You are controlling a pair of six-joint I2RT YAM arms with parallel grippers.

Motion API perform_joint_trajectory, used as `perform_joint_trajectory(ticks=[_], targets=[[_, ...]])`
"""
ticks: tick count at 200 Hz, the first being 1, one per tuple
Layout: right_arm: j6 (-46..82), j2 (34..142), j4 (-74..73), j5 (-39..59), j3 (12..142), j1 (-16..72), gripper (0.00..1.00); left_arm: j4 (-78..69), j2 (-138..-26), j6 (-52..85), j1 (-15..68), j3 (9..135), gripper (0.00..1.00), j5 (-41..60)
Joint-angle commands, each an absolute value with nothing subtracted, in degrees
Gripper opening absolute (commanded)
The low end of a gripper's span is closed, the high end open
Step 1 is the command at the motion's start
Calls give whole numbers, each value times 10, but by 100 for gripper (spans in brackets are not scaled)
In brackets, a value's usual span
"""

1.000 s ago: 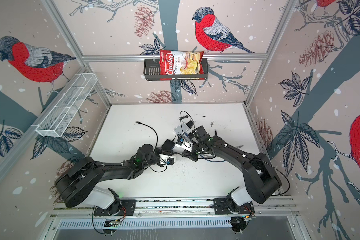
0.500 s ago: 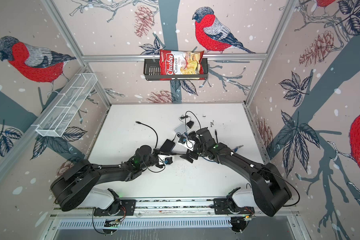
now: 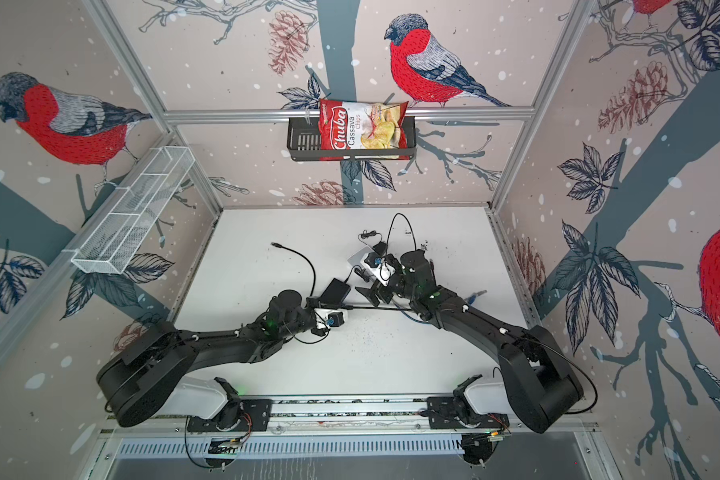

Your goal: Insert the plug into the switch port

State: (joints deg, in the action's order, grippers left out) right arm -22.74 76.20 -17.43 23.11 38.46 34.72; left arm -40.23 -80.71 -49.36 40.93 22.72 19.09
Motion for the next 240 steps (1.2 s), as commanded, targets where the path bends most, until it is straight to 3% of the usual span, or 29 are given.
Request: perform_joint_trajectory(ticks=[1,46,89,151,193,240], targets=[[-258,748,-276,195,350,365,99,-381,-806,-481,406,239,11,213],[-352,720,-381,187,269,372,98,-368,-809,-481,403,245,10,225],[-518,687,-382,255,220,387,75,-341,-806,-484,402,256,9,235],[-538,703,-303,313,243,406,59,-330,-799,-494,402,260,9,236],[-521,734,-320,320,242,424,55,-335,-791,-493,402,258,9,242],[-504,760,-366,306,238,434,42,-335,-786,-494,402,256,8,252]])
